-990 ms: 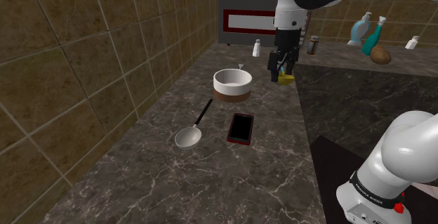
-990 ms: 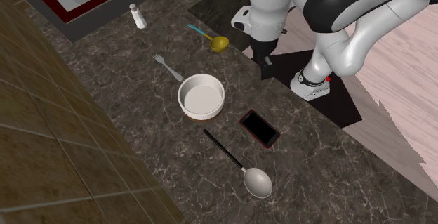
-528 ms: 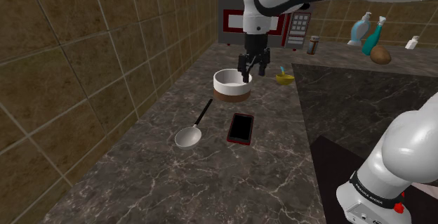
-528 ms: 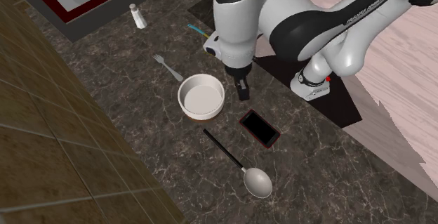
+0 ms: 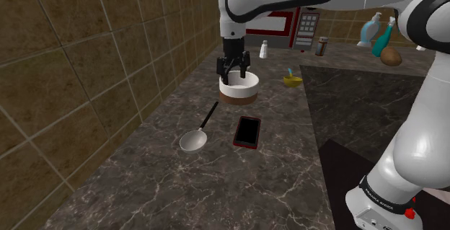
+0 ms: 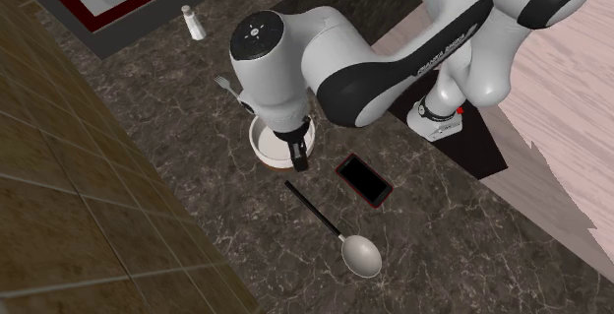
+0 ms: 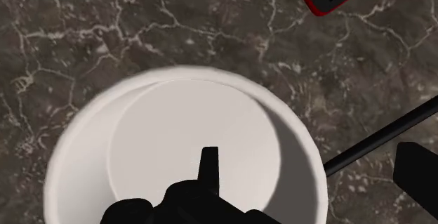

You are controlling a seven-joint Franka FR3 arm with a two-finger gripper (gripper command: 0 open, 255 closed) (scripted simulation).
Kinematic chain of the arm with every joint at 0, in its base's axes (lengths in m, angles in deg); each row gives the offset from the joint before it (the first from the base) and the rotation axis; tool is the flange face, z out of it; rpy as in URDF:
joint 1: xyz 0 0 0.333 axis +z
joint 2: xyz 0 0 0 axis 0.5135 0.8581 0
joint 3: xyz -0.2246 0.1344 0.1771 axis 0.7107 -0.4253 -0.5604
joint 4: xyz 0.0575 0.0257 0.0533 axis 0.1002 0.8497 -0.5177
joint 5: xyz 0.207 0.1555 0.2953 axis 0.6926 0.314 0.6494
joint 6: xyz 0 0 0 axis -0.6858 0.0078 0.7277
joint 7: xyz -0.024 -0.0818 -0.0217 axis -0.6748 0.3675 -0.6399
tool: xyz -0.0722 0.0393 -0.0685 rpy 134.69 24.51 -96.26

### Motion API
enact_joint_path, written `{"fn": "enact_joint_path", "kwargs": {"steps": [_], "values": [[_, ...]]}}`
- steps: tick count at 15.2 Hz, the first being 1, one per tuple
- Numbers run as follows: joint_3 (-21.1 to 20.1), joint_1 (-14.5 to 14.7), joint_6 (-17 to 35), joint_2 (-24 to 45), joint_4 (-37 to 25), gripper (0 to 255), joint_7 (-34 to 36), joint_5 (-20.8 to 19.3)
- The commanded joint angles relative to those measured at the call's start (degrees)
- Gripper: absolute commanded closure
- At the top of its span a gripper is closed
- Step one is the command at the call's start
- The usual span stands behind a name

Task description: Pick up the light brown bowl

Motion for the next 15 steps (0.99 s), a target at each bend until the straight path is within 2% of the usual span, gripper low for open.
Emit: {"fn": "enact_joint_path", "kwargs": {"steps": [1,2,11,12,15], "values": [[-0.40,0.93,-0.96,5.09,-5.89,0,1.49,-1.20],[-0.45,1.30,-1.40,6.87,-8.05,0,1.89,-1.62],[-0.31,1.21,4.40,6.95,-2.32,0,1.66,-1.63],[-0.32,1.23,4.48,7.01,-2.30,255,1.68,-1.64],[-0.32,1.23,4.52,6.99,-2.24,255,1.68,-1.64]]}}
